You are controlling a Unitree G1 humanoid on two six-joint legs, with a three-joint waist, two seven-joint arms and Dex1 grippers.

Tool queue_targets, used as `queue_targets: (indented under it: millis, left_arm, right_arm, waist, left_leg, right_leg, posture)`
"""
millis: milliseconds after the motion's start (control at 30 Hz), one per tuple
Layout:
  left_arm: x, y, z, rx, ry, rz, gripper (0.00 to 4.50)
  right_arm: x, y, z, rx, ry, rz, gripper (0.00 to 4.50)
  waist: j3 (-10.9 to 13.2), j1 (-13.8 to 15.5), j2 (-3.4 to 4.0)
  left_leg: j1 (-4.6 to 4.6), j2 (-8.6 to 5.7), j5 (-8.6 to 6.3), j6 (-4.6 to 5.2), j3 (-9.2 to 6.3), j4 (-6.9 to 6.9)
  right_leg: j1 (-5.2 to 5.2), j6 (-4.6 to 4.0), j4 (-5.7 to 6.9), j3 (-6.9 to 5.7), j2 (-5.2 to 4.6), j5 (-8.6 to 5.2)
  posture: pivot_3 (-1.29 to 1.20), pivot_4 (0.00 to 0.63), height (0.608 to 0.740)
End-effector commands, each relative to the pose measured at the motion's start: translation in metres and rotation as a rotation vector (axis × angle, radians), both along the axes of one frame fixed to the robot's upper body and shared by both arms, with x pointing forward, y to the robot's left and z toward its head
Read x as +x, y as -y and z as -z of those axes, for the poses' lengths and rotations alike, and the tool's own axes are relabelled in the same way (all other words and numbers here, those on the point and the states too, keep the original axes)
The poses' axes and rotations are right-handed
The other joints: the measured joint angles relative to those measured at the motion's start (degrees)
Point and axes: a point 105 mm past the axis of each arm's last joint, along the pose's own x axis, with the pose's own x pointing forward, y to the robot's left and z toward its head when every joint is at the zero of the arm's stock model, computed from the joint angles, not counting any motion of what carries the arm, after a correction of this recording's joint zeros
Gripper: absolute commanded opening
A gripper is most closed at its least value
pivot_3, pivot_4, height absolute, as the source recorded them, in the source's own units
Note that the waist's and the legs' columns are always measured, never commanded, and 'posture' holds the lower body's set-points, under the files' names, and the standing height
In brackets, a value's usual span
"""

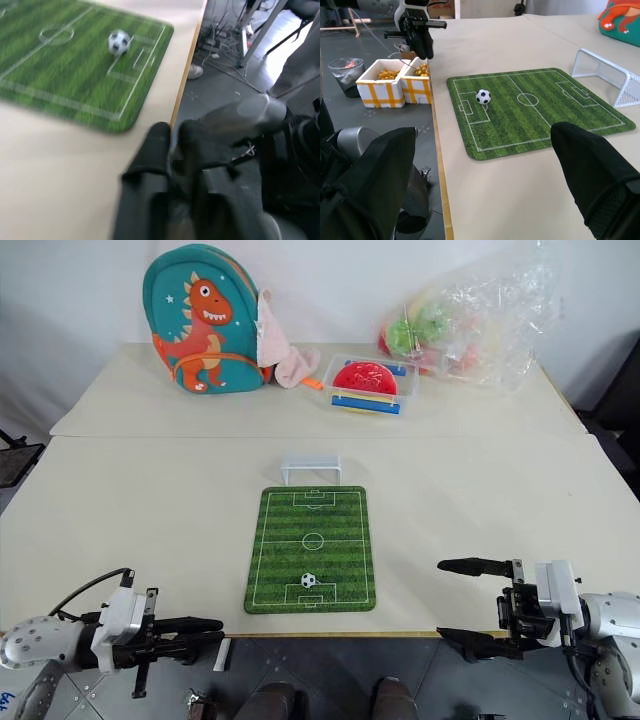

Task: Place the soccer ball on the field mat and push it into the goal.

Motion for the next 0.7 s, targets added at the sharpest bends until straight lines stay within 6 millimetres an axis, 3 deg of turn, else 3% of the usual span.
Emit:
queue_targets:
  millis: [33,333,500,700]
  left_arm:
    - [-0.006,0.017,-0.003,-0.027,0.019,0.047,0.03]
    - [0.007,0.051,0.000,-0.045,0.030,0.132,0.03]
    - [0.035,0.077,0.011,-0.015,0.068,0.120,0.03]
    - [0.065,0.095,0.017,0.006,0.063,0.078,0.03]
  right_arm:
    - [-0.005,0.007,0.000,-0.020,0.029,-0.015,4.50]
    - [-0.013,0.012,0.011,-0.032,0.037,-0.021,4.50]
    - [-0.015,0.013,0.015,-0.024,0.034,-0.015,4.50]
    - [-0.026,0.018,0.021,-0.025,0.021,0.007,4.50]
  waist:
    - [0.00,-0.08,0.00]
    - [-0.01,0.22,0.02]
    - [-0.03,0.05,0.06]
    - [-0.04,0.06,0.07]
  left_leg:
    - [0.00,0.00,0.00,0.00,0.00,-0.01]
    - [0.00,-0.11,0.00,-0.03,0.01,0.00]
    - [0.02,-0.16,0.00,-0.02,0.06,0.00]
    - [0.01,-0.15,0.01,-0.03,0.09,0.01]
  right_leg:
    - [-0.01,0.00,0.00,0.00,0.02,0.00]
    - [-0.01,0.00,0.02,-0.02,0.07,0.00]
    - [-0.02,0.03,0.05,-0.02,0.11,0.02]
    - [-0.07,0.03,0.11,-0.02,0.15,0.02]
  posture:
    - [0.00,0.150,0.740]
    - [0.00,0.150,0.740]
    - [0.00,0.150,0.740]
    - [0.00,0.150,0.740]
